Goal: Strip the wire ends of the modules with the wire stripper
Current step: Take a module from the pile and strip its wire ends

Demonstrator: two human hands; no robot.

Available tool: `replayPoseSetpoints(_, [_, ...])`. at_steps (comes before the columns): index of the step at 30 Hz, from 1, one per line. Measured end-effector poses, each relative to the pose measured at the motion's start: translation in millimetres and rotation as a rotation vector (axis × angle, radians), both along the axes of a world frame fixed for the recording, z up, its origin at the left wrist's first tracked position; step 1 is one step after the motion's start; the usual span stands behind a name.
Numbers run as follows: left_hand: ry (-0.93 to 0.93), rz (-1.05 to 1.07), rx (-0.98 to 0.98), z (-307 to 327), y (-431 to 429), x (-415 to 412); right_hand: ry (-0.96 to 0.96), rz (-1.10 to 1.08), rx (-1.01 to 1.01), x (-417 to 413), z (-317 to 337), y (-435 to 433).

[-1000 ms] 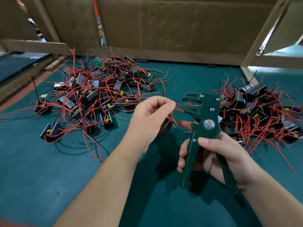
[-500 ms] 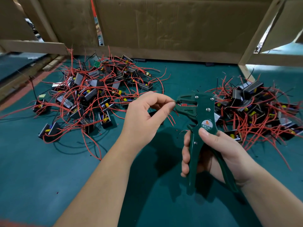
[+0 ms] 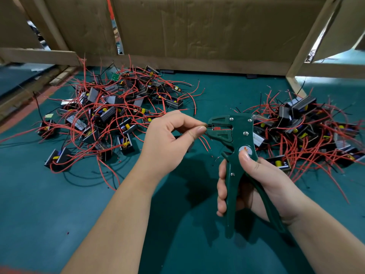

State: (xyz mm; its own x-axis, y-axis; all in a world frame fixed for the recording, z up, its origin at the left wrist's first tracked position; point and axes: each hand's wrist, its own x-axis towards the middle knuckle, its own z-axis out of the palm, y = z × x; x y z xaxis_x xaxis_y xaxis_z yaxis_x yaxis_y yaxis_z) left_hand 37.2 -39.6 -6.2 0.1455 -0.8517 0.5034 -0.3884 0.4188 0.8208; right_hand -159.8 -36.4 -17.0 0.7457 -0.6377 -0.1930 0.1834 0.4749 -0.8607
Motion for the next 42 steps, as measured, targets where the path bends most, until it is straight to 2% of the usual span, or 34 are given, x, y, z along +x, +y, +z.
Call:
replayPoseSetpoints(6, [-0.034,0.016,-0.008,-0.9,0.2,0.8,0.031,-0.055,-0.003,2.9,0.4,1.9])
replayPoseSetpoints(10, [-0.068,0.027,0.004,-1.8,-0.6,2.3,0.124,-0.183,-0.001,9.3,1.5,5.5])
replayPoseSetpoints(13, [-0.174,0.021,0.065,-4.3,-2.0,2.1,0.220,-0.329,-0.006,15.8,0.8,6.1])
replayPoseSetpoints(15, [-0.255,0.025,0.101,-7.4,-2.7,2.1,0.235,-0.344,0.019,17.8,0.6,7.6])
replayPoseSetpoints(17, [-0.322,0.021,0.121,-10.2,-3.4,4.0,0.180,-0.289,0.065,18.0,0.5,8.9])
replayPoseSetpoints(20, [-0.417,0.028,0.108,-12.8,-5.6,6.7,-0.019,-0.214,0.152,17.0,1.8,6.3])
replayPoseSetpoints(22, [-0.353,0.057,0.099,-12.8,-6.9,8.0,-0.089,-0.249,0.164,14.8,3.0,1.9])
replayPoseSetpoints(25, [-0.134,0.113,0.131,-13.0,-8.3,8.3,-0.075,-0.288,0.196,10.1,4.5,-2.5])
replayPoseSetpoints(27, [0.019,0.119,0.157,-12.9,-9.1,6.7,-0.037,-0.244,0.218,8.6,3.2,-2.3])
replayPoseSetpoints(29, [0.090,0.133,0.156,-12.3,-9.4,3.8,-0.032,-0.169,0.222,10.1,1.0,0.0])
replayPoseSetpoints(34, [0.103,0.134,0.142,-12.2,-6.8,-5.0,-0.113,-0.076,0.130,16.2,-3.9,7.0])
replayPoseSetpoints(42, [0.066,0.124,0.103,-12.8,-4.6,-18.3,-0.069,-0.103,0.062,16.8,-2.1,9.7])
